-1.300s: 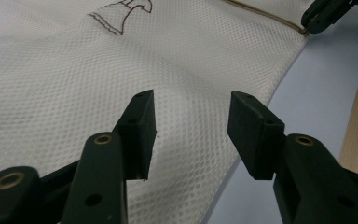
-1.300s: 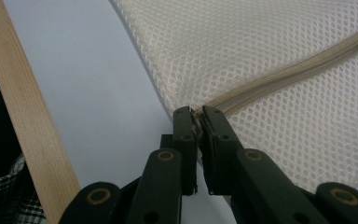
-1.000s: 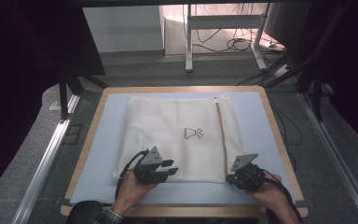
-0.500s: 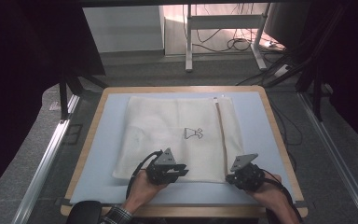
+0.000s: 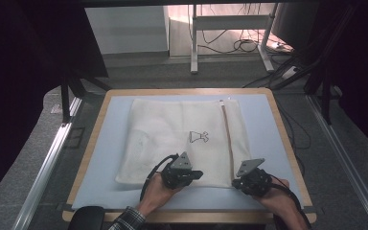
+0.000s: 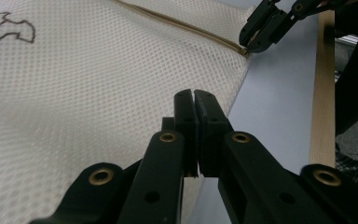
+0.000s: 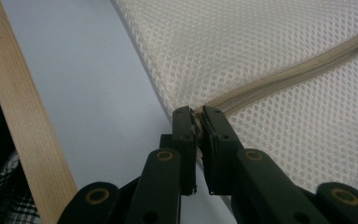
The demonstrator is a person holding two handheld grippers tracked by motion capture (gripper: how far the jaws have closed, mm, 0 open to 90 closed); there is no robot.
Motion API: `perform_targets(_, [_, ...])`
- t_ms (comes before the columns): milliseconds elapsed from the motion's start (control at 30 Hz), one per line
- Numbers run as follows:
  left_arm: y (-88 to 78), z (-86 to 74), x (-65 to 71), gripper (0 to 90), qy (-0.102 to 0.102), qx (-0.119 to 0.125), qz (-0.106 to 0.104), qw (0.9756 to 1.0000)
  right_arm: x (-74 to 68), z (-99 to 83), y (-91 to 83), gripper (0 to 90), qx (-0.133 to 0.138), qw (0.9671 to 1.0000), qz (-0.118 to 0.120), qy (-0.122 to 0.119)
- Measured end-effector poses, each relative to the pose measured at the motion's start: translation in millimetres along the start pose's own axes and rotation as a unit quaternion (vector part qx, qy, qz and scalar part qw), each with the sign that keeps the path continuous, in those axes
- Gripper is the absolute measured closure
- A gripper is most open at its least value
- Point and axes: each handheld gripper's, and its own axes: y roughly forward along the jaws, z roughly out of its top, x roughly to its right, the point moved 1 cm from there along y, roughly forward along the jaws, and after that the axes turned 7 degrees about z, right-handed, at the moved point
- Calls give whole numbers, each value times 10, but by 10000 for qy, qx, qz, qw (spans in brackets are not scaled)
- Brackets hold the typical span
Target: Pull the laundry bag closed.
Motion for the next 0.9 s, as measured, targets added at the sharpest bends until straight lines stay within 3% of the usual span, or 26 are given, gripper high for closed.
perform_targets(233, [159,71,51,894,30,-38,-78,10000,-5,3,1,826,-24,10000,-46,-11])
perform_targets(900, [531,309,302,894,467,-204,-354,9981,-6,-2,1,817,-49,9999,-88,-70])
